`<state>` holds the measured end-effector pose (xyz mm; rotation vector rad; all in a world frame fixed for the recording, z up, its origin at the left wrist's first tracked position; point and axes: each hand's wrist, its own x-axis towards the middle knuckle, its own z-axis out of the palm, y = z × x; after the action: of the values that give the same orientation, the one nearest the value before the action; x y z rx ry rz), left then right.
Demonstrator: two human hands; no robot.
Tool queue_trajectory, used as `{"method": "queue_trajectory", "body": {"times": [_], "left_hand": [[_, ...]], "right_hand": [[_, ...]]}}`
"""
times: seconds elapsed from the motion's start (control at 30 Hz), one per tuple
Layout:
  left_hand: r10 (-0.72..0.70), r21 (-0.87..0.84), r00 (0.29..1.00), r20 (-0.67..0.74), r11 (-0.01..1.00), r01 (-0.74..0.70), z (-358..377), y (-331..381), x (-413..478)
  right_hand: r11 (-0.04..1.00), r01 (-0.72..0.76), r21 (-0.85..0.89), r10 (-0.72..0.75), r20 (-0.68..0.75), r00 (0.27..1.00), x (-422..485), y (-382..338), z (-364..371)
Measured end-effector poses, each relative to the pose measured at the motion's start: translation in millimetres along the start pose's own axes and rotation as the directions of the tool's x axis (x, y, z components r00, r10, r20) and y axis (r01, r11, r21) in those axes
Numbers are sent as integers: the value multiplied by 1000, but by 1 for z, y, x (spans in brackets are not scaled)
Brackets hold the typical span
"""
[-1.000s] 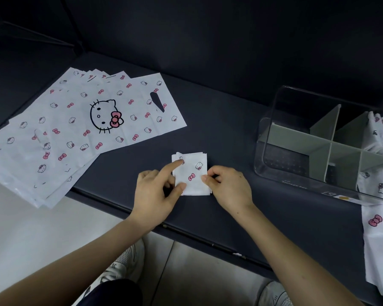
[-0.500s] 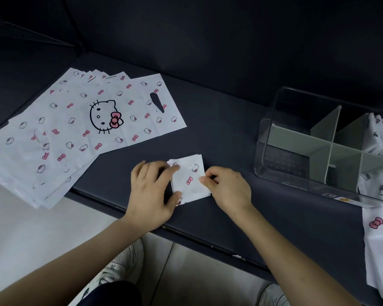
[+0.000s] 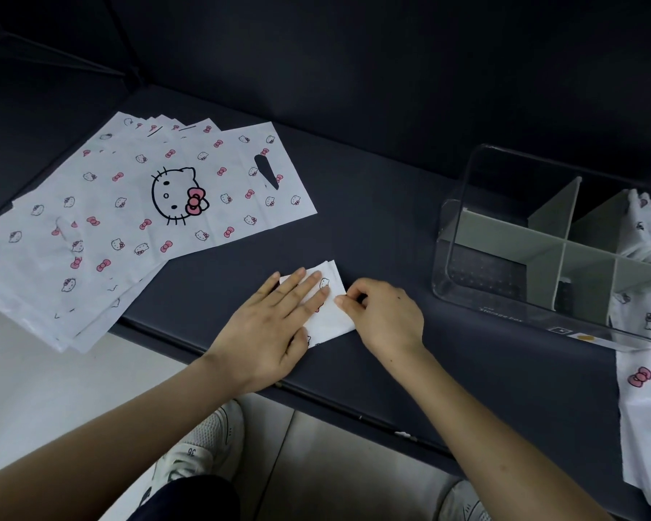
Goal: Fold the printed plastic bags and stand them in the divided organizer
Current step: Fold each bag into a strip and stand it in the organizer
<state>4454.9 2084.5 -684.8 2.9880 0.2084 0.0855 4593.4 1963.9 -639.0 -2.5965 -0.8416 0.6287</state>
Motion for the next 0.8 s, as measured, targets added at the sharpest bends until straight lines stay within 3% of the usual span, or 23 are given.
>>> {"method": "queue_trajectory", "body": {"times": [0.13,0.23,0.3,0.47,0.6,0.7,0.8], "left_hand": [[-110,-1,993,-35,994,110,6,14,-2],[-191,1,980,-55,981,192,8,24,-1],[-209,16,976,-65,977,210,10,26,-1],[-243,-24,968,-62,970,242,12,27,0],[-240,-49,969,-66,970,237,14,26,-1],[-244,-138,967,-80,963,231,9,24,0],[-401,-393,909,-119,859,327,-11,21,9]], "right_hand": [[1000,0,18,4,-195,981,-17,5,3],[941,-118,318,138,-40,990,-21,3,5],[903,-162,399,169,20,985,-16,0,8],[934,-229,275,204,115,972,-5,-8,1],[981,-116,153,115,20,993,-7,-12,2],[932,-79,353,97,-34,995,-10,-10,4],[769,-122,628,125,39,991,-10,-2,-7]]}}
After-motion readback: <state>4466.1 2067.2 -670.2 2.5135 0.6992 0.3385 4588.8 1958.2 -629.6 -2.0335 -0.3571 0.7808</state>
